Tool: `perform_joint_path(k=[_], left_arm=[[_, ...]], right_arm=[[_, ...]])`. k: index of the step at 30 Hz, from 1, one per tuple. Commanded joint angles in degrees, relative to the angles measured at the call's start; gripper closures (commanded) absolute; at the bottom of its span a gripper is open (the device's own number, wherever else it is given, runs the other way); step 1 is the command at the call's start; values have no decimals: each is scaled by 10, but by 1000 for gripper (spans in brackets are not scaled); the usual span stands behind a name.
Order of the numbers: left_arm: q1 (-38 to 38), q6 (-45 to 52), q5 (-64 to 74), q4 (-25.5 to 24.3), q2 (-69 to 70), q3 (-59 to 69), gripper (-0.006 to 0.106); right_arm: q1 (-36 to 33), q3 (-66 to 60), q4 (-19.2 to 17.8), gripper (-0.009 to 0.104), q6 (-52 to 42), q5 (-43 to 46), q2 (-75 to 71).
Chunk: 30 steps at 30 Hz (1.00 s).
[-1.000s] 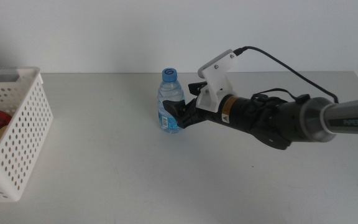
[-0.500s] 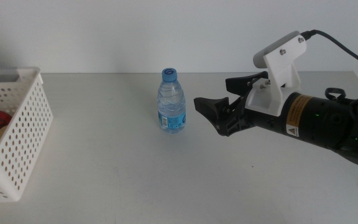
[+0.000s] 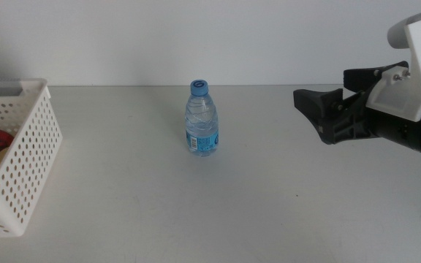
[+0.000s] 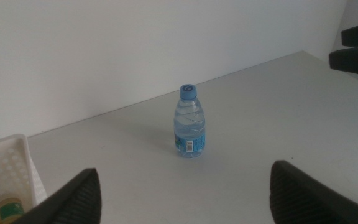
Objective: Use arms to grab the bottles and put them into the dustbin to the left of the table.
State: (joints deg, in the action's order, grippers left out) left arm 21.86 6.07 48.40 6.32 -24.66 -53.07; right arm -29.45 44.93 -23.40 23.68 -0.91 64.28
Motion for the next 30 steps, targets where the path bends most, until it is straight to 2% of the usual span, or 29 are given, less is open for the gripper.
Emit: perform_joint_path(k=[1, 3, 5, 16, 24, 30], left_arm=[[4, -7, -41, 7, -7, -12, 8], [4, -7, -41, 7, -7, -12, 8], [4, -7, -41, 7, -7, -12, 8], [4, -7, -41, 7, -7, -12, 8], [4, -7, -41, 7, -7, -12, 8], [4, -7, -41, 7, -7, -12, 8]], right_arm=[[-4, 15, 109, 24, -133, -21, -39], [-4, 15, 163, 24, -190, -50, -56], [-4, 15, 182, 24, -211, -74, -69], [-4, 15, 197, 24, -210, -88, -87], [-4, 15, 265, 24, -224, -86, -87], [-4, 15, 267, 24, -237, -85, -87]])
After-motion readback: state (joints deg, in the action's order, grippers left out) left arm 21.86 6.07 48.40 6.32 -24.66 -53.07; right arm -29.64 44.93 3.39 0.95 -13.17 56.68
